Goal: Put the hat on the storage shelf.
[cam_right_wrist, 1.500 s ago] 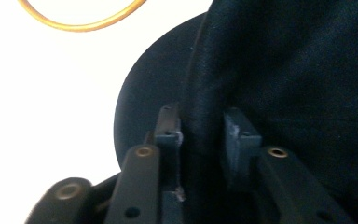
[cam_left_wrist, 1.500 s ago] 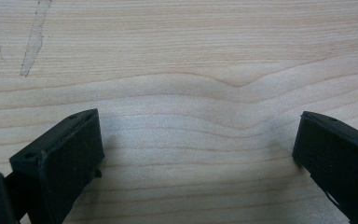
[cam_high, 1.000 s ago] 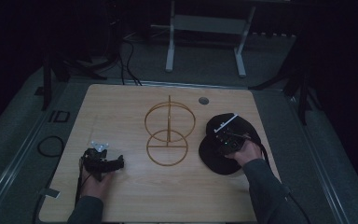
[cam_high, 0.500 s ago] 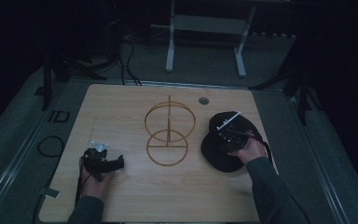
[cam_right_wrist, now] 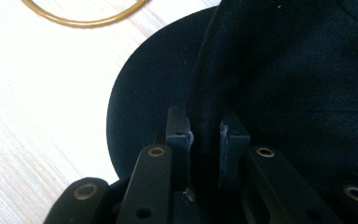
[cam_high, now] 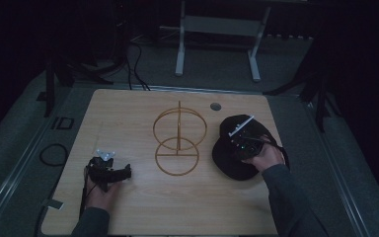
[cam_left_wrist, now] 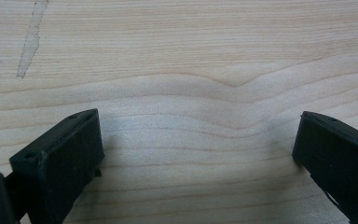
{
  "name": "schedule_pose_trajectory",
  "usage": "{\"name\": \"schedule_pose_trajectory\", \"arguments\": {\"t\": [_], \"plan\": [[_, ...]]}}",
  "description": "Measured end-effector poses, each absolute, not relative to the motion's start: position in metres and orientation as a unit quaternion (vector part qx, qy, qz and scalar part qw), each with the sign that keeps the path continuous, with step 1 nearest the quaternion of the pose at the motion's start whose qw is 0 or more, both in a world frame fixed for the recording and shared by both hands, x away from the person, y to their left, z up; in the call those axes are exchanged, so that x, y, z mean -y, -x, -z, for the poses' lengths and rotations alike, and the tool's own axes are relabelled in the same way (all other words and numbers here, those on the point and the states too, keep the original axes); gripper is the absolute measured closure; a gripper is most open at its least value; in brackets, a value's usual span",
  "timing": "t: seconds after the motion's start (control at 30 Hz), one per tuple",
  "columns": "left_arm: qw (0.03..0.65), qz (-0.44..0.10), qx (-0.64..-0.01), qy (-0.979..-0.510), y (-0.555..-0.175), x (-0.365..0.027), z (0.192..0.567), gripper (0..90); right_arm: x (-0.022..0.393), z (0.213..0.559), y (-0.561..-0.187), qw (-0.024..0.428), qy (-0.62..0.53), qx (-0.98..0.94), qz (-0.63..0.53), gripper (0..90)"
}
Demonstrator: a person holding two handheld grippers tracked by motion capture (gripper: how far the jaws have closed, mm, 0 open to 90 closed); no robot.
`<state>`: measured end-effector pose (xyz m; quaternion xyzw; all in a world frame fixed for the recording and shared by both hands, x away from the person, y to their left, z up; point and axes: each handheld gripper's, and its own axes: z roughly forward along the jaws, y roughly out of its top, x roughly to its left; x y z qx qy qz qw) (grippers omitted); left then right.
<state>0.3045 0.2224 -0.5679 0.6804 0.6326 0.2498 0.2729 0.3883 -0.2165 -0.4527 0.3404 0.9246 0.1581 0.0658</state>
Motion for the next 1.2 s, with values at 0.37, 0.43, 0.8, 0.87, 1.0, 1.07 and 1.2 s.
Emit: {"name": "schedule_pose_trajectory", "arguments": {"t": [0.37, 0.43, 0.8, 0.87, 1.0, 1.07, 1.2], "plan": [[0.273, -0.250, -0.632, -0.680, -0.305, -0.222, 0.568, 1.2, 0.216, 0.439, -0.392, 0.079, -0.332, -0.928, -0.147, 78.5], [0.273, -0.250, -0.633, -0.680, -0.305, -0.222, 0.568, 1.2, 0.216, 0.436, -0.392, 0.081, -0.330, -0.929, -0.144, 78.5], [0.274, -0.249, -0.633, -0.680, -0.305, -0.222, 0.568, 1.2, 0.210, 0.423, -0.394, 0.092, -0.312, -0.936, -0.133, 78.5], [0.274, -0.249, -0.632, -0.680, -0.305, -0.222, 0.568, 1.2, 0.209, 0.422, -0.394, 0.093, -0.309, -0.938, -0.131, 78.4], [0.275, -0.249, -0.632, -0.681, -0.305, -0.222, 0.568, 1.2, 0.208, 0.418, -0.395, 0.093, -0.306, -0.938, -0.130, 78.3], [0.275, -0.249, -0.631, -0.681, -0.305, -0.222, 0.568, 1.2, 0.208, 0.416, -0.395, 0.095, -0.304, -0.939, -0.131, 78.3], [0.274, -0.249, -0.631, -0.681, -0.305, -0.222, 0.568, 1.2, 0.208, 0.411, -0.394, 0.096, -0.307, -0.937, -0.139, 78.4]]}}
